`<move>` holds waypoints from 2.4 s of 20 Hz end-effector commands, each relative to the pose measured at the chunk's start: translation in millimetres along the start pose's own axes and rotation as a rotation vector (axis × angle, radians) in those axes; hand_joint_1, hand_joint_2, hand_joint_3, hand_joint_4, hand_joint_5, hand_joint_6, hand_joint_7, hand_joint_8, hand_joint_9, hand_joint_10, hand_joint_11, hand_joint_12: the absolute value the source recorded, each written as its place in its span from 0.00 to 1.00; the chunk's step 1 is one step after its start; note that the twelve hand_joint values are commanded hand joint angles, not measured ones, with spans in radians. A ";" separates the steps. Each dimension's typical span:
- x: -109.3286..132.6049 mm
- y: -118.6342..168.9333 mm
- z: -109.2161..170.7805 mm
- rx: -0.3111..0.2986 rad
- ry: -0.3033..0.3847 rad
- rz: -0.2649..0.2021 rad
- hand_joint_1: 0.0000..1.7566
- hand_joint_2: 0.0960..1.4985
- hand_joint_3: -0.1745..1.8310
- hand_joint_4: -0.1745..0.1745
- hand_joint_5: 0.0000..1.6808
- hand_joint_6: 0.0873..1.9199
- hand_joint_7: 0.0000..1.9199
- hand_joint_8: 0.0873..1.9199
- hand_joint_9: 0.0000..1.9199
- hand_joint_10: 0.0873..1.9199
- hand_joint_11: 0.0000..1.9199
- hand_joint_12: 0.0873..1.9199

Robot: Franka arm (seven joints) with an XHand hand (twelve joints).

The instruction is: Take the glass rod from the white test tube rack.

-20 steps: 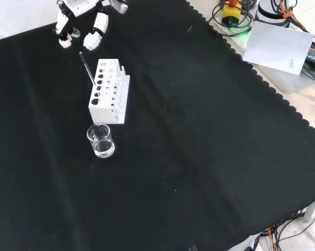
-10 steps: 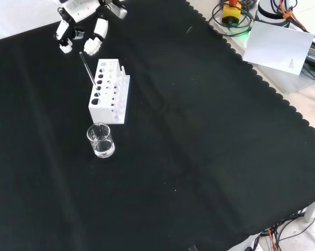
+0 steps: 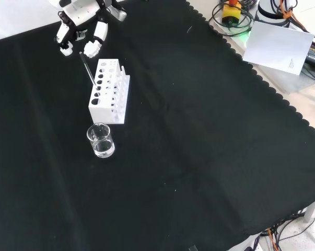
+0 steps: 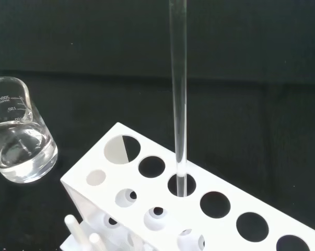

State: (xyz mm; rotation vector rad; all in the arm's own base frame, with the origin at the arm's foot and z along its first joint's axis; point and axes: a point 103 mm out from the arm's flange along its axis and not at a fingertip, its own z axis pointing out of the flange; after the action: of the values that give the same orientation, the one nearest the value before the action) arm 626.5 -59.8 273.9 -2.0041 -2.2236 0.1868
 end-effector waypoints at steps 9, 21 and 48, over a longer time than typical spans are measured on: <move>-2.2 9.4 20.6 -0.036 -0.039 -0.017 0.40 0.60 0.28 0.00 0.42 0.45 0.44 0.68 0.77 0.66 0.92 0.58; 0.1 6.7 11.7 -0.160 -0.064 -0.024 0.66 0.56 0.27 0.00 0.67 0.40 0.61 0.56 0.87 0.53 0.99 0.54; 27.3 -57.9 -85.6 -0.443 0.083 0.041 0.76 0.29 0.56 0.00 0.84 0.13 0.65 0.56 0.87 0.38 0.87 0.31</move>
State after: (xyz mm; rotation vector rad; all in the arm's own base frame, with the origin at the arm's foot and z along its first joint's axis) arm 597.8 -50.3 353.1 -2.1946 -2.3424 -0.3363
